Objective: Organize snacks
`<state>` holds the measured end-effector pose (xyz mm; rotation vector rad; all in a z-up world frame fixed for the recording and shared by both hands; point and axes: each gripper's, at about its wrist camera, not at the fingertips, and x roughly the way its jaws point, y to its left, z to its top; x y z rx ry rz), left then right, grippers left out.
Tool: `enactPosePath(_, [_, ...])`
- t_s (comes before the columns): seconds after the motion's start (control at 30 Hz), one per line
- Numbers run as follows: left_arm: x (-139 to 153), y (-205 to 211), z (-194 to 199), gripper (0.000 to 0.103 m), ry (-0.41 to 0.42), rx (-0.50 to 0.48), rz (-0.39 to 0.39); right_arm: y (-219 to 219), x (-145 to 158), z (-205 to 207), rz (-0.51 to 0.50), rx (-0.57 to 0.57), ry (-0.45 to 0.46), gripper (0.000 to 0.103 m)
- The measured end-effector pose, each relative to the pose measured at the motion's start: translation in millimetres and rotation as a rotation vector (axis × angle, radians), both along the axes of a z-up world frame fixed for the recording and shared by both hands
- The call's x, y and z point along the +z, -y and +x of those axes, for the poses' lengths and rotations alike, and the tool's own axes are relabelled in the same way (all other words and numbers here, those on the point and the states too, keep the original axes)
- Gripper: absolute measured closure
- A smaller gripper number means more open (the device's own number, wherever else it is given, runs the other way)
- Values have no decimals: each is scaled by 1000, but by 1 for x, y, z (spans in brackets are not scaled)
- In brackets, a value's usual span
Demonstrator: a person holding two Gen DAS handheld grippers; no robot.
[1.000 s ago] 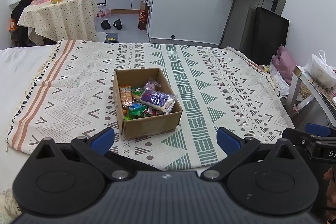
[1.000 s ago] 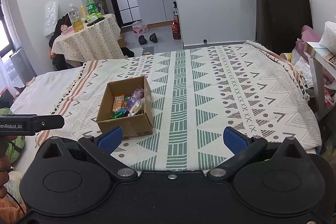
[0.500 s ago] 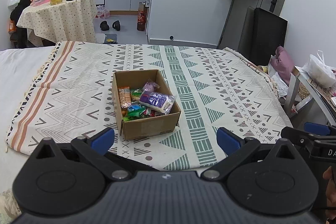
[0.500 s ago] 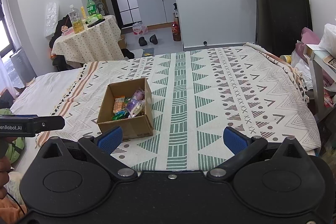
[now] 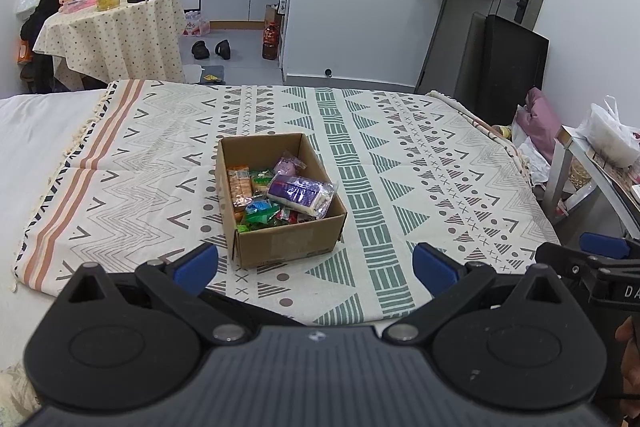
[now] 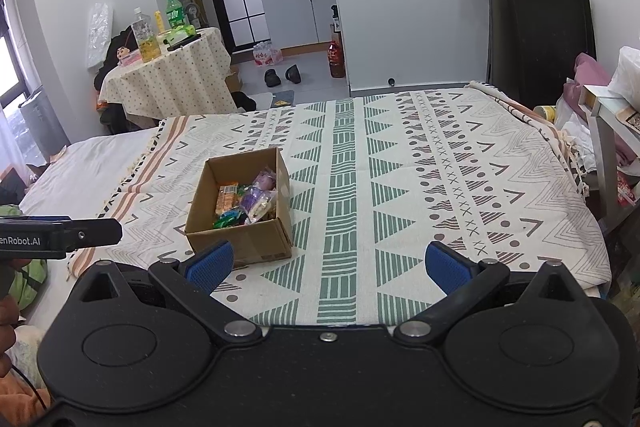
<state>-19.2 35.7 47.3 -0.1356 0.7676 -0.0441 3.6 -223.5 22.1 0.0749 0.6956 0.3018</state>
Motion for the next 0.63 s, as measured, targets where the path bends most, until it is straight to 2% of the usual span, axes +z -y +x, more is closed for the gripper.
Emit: enactPosePath(0.63, [1,1,1,0,10,-13,9,-2,-1,0,0,9,-3,0])
